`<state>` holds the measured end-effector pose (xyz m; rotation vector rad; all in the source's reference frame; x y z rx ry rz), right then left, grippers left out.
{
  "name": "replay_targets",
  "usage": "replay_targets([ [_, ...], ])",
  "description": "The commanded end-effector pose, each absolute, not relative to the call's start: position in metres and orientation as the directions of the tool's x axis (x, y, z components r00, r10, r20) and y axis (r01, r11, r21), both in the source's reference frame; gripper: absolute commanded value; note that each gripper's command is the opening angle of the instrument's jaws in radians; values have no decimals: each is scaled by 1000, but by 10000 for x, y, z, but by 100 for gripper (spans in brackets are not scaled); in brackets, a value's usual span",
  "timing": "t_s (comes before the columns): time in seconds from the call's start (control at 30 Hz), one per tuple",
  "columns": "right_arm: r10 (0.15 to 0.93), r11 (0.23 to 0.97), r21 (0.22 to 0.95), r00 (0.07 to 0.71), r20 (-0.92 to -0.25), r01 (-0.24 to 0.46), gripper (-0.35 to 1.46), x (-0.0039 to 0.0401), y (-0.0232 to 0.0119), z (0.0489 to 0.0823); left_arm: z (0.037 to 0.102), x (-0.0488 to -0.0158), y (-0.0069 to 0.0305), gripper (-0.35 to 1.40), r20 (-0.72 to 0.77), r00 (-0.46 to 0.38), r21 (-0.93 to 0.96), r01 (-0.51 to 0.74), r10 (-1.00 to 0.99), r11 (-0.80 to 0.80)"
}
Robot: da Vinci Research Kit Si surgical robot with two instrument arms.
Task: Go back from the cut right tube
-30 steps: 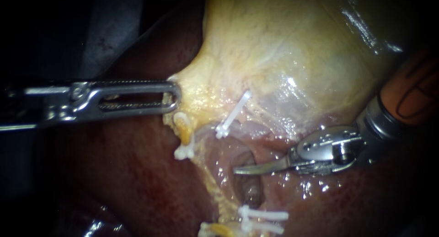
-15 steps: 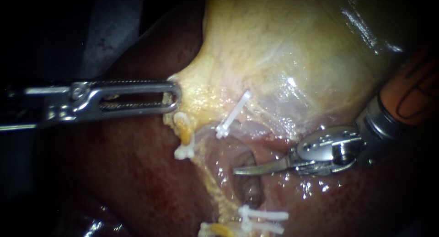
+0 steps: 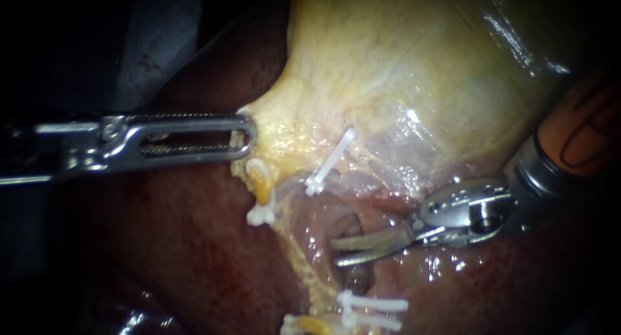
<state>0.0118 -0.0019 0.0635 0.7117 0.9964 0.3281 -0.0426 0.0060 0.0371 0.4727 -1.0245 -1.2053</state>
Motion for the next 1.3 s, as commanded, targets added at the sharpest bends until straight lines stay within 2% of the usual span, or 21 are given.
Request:
replay_targets([
  [0.03,551,736,673,518,-654,66,59,118,-19,636,371,-426,60,-35,393,8,775,536,-920,336],
  [0.1,547,740,670,518,-658,69,64,118,-19,636,371,-426,60,-35,393,8,775,536,-920,336],
  [0.37,547,739,670,518,-657,70,62,117,-18,634,371,-426,60,-35,393,9,775,536,-920,336],
  [0.63,540,749,659,513,-668,70,62,103,-12,616,374,-426,61,-35,399,11,771,538,-917,341],
  [1.13,518,809,587,448,-729,21,61,43,50,556,376,-426,61,-35,400,10,770,539,-917,342],
  [1.3,506,830,558,421,-753,1,62,36,69,545,377,-428,60,-35,400,10,769,540,-916,342],
])
